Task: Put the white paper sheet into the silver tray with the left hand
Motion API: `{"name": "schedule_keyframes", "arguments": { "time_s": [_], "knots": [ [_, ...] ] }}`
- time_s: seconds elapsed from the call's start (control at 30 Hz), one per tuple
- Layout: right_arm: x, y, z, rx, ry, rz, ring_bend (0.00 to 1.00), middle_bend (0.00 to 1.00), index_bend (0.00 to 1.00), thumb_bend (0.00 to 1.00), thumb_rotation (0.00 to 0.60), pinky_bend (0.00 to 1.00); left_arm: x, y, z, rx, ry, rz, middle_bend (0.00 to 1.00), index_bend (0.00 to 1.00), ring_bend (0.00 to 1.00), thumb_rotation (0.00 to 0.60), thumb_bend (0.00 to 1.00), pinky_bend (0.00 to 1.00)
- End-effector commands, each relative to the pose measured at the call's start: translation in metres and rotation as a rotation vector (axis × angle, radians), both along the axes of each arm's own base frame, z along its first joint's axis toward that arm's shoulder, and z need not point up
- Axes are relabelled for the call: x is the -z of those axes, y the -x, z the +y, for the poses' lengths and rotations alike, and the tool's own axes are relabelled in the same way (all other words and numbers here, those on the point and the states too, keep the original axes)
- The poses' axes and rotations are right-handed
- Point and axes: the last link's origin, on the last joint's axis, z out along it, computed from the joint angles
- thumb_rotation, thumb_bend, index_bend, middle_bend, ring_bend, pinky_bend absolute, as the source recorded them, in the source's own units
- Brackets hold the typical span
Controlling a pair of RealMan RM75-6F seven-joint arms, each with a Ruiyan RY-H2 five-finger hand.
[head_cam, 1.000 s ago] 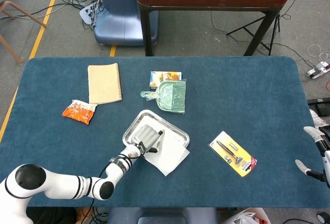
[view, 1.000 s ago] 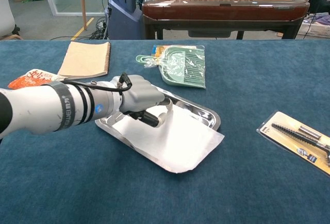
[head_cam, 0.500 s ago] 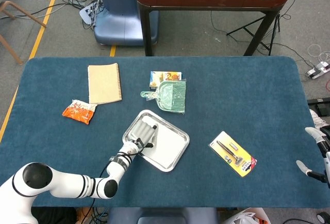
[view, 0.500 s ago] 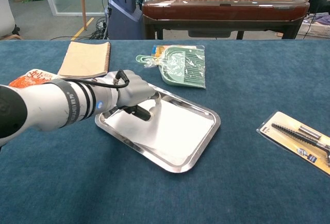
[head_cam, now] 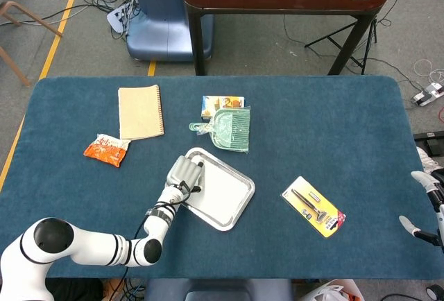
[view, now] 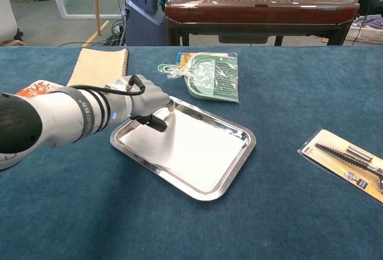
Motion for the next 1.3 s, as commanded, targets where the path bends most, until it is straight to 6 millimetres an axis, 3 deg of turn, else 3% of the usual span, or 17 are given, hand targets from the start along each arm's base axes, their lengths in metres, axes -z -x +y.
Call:
{"name": "schedule_keyframes", "arguments": {
  "time_s": [0.03, 0.27, 0.57, 1.3],
  "knots": [
    [0.000, 0.000, 0.000, 0.000, 0.001, 0.000, 0.10, 0.17, 0.16, 0.19, 0.600, 0.11, -0.001, -0.001, 0.000, -0.004, 0.000, -0.002, 1.00, 0.14, 1.00, 0.060, 0.55, 1.00],
    [0.000, -0.001, 0.000, -0.003, 0.000, 0.000, 0.10, 0.17, 0.16, 0.19, 0.600, 0.11, -0.007, -0.010, -0.008, 0.021, 0.013, -0.078, 1.00, 0.14, 1.00, 0.058, 0.55, 1.00],
    [-0.001, 0.000, 0.004, -0.001, 0.007, -0.003, 0.10, 0.17, 0.16, 0.19, 0.600, 0.11, 0.004, -0.012, -0.018, 0.036, 0.061, -0.056, 1.00, 0.14, 1.00, 0.061, 0.55, 1.00],
    [-0.003, -0.001, 0.004, -0.002, 0.014, -0.001, 0.10, 0.17, 0.16, 0.19, 0.600, 0.11, 0.003, -0.009, -0.014, -0.004, 0.038, -0.033, 1.00, 0.14, 1.00, 0.068, 0.55, 1.00]
  ]
}}
